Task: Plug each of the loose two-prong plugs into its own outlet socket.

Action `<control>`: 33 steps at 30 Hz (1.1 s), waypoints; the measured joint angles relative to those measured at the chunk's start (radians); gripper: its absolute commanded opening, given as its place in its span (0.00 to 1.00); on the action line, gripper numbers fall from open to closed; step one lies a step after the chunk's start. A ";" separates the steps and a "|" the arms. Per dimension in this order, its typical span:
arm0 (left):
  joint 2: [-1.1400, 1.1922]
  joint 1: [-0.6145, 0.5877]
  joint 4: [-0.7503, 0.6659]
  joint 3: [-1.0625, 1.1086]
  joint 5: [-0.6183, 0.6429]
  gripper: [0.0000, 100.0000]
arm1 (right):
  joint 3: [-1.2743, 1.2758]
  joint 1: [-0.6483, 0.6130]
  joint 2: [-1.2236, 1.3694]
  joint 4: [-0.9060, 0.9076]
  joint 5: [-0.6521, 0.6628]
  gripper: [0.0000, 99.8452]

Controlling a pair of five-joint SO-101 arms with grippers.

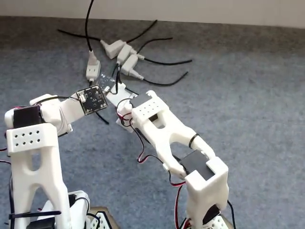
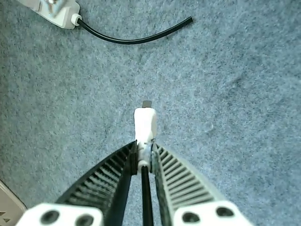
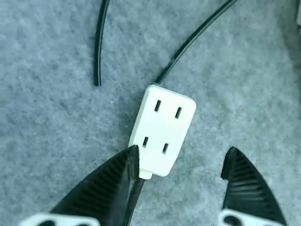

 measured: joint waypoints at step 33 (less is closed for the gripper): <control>0.000 0.000 0.000 0.000 0.000 0.01 | -0.836 0.074 0.307 0.542 -1.131 0.01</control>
